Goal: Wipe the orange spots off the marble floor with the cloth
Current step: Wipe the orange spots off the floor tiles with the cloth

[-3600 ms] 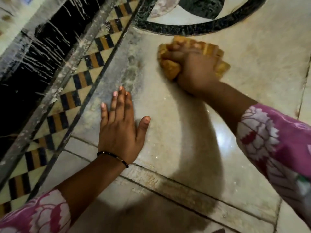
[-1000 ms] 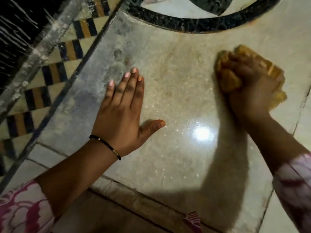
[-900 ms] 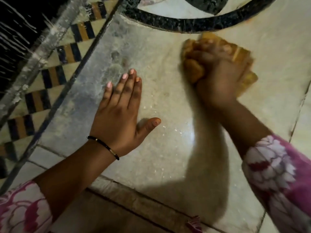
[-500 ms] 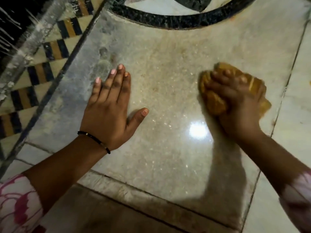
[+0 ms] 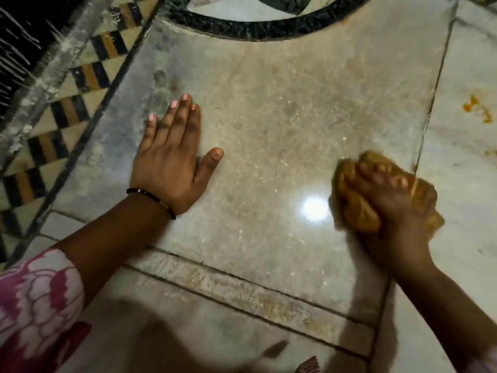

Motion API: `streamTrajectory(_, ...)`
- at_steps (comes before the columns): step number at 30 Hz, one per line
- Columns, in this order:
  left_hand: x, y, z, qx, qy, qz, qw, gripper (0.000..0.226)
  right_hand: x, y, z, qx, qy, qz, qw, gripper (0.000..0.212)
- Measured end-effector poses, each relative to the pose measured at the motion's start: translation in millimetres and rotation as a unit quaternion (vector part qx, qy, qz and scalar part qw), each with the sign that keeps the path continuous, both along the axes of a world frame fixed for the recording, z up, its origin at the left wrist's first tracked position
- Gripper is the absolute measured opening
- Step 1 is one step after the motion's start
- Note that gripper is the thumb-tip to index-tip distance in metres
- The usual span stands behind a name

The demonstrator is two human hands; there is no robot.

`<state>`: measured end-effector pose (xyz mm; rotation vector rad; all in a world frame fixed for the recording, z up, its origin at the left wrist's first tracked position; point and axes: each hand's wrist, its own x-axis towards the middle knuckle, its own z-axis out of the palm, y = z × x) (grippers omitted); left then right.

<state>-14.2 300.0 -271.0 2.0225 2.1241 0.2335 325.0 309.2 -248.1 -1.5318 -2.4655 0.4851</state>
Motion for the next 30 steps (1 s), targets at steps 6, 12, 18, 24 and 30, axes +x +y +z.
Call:
streamTrajectory(6,-0.5,0.1,1.1,-0.001,0.005,-0.006,1.000,0.080,-102.4,19.2,-4.5,0.026,0.050,-0.029,0.998,0.043)
streamTrajectory(12,0.7,0.6,-2.1,-0.002,0.011,0.003,1.000,0.083,-4.8,-67.0,5.5,-0.053,-0.034,0.225,0.972,0.056)
streamTrajectory(18,3.9,-1.2,0.6,-0.021,0.037,0.004,0.999,0.090,98.9,-18.9,86.6,-0.240,-0.075,0.076,0.965,0.040)
streamTrajectory(24,59.3,0.8,33.0,-0.164,0.090,-0.136,0.973,0.106,160.9,-16.2,138.4,-0.206,-0.226,0.028,0.952,0.037)
streamTrajectory(30,162.2,5.9,85.3,-0.233,0.235,-0.483,0.811,0.088,176.9,-28.0,163.6,-0.317,0.070,-0.088,0.942,0.032)
